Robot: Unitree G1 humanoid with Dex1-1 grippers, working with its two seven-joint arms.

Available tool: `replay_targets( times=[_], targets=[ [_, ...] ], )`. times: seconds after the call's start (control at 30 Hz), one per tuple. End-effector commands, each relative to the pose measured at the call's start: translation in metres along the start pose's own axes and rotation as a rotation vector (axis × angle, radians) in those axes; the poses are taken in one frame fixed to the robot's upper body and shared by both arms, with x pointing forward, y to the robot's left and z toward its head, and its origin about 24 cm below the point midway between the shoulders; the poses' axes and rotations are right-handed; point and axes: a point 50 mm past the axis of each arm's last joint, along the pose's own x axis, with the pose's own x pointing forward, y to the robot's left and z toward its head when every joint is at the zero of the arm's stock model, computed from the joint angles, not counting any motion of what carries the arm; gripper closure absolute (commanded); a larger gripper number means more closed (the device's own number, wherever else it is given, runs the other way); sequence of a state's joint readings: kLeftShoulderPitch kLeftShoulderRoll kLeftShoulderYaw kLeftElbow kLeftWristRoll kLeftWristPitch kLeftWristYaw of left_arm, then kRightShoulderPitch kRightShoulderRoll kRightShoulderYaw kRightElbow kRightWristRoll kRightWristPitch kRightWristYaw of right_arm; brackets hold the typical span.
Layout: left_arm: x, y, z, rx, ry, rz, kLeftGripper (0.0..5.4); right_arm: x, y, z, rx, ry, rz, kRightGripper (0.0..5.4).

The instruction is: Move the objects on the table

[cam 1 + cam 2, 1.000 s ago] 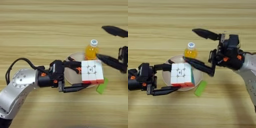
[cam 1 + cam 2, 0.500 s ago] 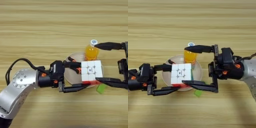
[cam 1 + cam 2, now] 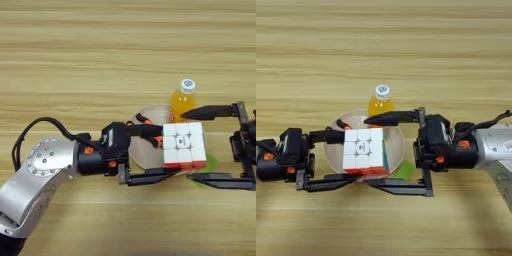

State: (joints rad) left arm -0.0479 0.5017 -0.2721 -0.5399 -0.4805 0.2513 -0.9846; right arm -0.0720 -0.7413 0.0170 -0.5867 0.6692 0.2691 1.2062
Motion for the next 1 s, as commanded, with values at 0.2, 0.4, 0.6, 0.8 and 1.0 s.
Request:
replay_targets(
  times=[0.2, 0.4, 0.6, 0.8, 1.0],
  targets=[
    [0.0006, 0.0008, 0.0007, 0.023, 0.002, -0.001, 2.13, -0.0010, 0.0000, -0.0041, -0.018, 0.036, 0.004, 1.65],
    [0.0008, 0.0007, -0.0006, 0.023, 0.003, 0.003, 2.13, -0.0023, -0.0006, -0.0046, -0.022, 0.035, -0.003, 2.05],
    [0.0005, 0.0005, -0.0019, 0.025, 0.005, 0.006, 2.13, -0.0031, -0.0008, -0.0045, -0.026, 0.031, -0.007, 2.05],
    [0.0005, 0.0006, -0.0027, 0.027, 0.007, 0.008, 2.13, -0.0034, -0.0008, -0.0042, -0.028, 0.029, -0.011, 2.05],
    [0.0007, 0.0006, -0.0032, 0.030, 0.009, 0.008, 2.13, -0.0037, -0.0011, -0.0045, -0.029, 0.028, -0.014, 2.05]
  ],
)
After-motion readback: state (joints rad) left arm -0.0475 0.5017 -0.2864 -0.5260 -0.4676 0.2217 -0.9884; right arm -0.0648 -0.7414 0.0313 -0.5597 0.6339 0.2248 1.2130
